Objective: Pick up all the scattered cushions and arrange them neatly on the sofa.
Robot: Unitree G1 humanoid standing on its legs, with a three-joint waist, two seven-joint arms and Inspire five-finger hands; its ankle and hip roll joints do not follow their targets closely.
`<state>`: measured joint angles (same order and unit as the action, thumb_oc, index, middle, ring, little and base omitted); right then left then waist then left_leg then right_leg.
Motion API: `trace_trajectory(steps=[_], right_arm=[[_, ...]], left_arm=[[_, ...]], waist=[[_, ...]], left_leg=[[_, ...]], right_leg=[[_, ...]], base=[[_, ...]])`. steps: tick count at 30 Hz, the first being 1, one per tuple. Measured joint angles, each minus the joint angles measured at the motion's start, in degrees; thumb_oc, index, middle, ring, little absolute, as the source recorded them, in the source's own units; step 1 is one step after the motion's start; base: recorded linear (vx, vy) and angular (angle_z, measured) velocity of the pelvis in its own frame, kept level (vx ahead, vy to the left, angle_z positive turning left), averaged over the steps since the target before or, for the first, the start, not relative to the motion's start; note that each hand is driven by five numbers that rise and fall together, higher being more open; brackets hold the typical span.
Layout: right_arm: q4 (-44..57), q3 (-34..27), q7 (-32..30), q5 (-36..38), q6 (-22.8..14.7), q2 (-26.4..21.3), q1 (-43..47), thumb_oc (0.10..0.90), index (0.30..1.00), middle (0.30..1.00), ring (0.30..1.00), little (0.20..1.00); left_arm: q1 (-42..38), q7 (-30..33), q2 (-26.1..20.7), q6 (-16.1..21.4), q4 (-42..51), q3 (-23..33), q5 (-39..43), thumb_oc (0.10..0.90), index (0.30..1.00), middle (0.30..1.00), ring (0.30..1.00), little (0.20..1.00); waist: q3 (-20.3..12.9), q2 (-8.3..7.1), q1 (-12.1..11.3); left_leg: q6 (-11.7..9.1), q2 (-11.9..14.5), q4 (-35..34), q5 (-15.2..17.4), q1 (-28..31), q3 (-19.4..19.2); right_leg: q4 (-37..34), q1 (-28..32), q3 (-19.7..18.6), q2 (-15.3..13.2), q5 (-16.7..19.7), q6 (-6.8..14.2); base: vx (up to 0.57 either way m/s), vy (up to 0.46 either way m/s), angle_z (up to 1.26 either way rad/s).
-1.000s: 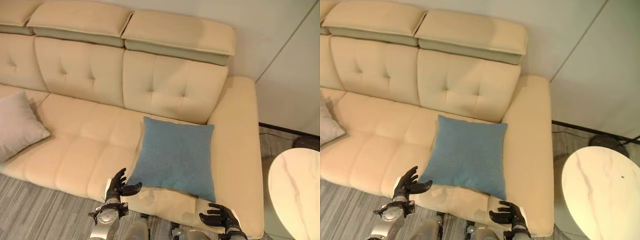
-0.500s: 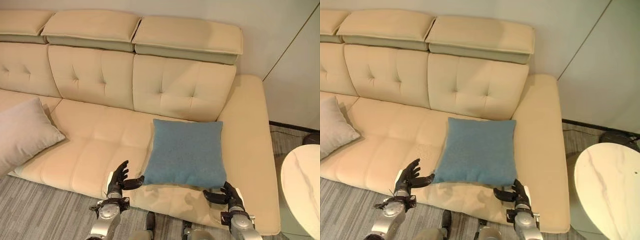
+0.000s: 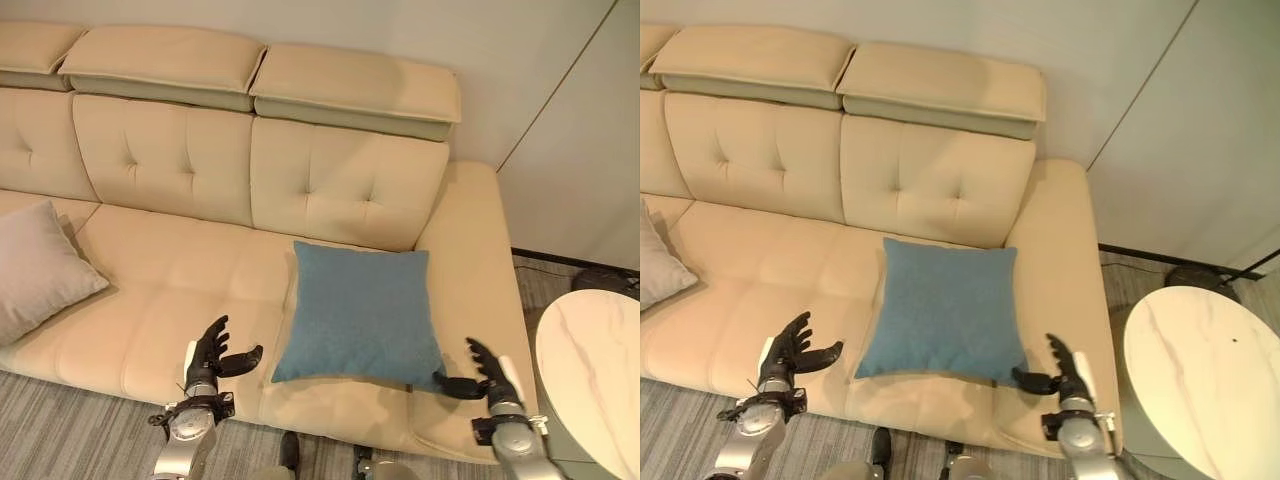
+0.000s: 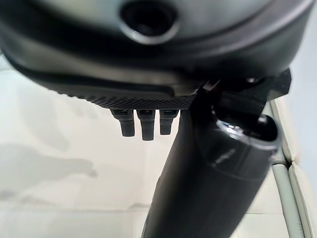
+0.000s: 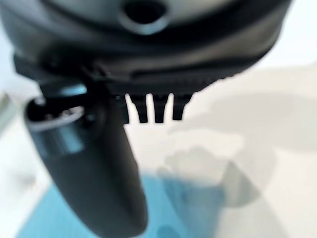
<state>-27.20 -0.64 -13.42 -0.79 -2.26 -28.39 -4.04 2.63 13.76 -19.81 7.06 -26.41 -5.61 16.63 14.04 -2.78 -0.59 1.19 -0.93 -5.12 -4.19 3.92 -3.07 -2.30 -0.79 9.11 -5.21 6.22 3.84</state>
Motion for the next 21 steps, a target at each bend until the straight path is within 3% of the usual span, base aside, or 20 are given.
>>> trace_trajectory(steps=[6,11,18,21], right_arm=[[1.14,-3.62,-0.95,0.68,-0.01,-2.57,2.02,0.800,0.900,0.900,0.900,0.900],[0.19,1.76,-0.62,6.36,-0.01,-1.39,6.77,0.800,0.900,0.900,0.900,0.900],[-5.68,6.61,-1.21,8.95,-0.05,2.71,14.16,0.800,0.900,0.900,0.900,0.900],[-8.54,9.23,-2.90,9.00,-0.08,4.41,18.21,0.800,0.900,0.900,0.900,0.900]], left_arm=[[0.90,-0.53,-1.44,0.01,0.03,2.30,0.04,0.800,0.900,0.900,0.900,0.900],[-0.70,-0.32,-1.45,-0.01,-0.02,1.89,0.14,0.800,0.900,0.900,0.900,0.900],[-6.22,1.27,-1.37,0.03,-0.01,0.05,0.17,0.800,0.900,0.900,0.900,0.900],[-8.66,3.15,-1.34,0.04,-0.16,-1.22,0.22,0.800,0.900,0.900,0.900,0.900]], waist=[[-0.71,-0.99,0.48],[-0.97,-0.54,0.83],[-1.79,0.80,-0.22],[-2.15,0.84,-0.83]], left_leg=[[0.12,0.05,0.02,0.06,0.77,-1.20],[0.12,0.05,0.02,0.05,0.57,-1.21],[-0.13,0.11,0.02,-0.12,-0.91,0.32],[-0.51,0.13,0.04,-0.85,-4.52,0.68]], right_leg=[[-0.03,0.15,-1.24,0.13,0.07,0.01],[-1.02,0.41,-1.27,0.21,0.69,-0.16],[-2.96,0.64,0.36,0.40,1.83,-0.45],[-2.97,-2.68,1.46,0.29,2.14,-0.72]], base=[[0.04,0.001,-0.11],[0.06,-0.016,0.00],[0.03,-0.027,0.12],[-0.03,-0.027,0.09]])
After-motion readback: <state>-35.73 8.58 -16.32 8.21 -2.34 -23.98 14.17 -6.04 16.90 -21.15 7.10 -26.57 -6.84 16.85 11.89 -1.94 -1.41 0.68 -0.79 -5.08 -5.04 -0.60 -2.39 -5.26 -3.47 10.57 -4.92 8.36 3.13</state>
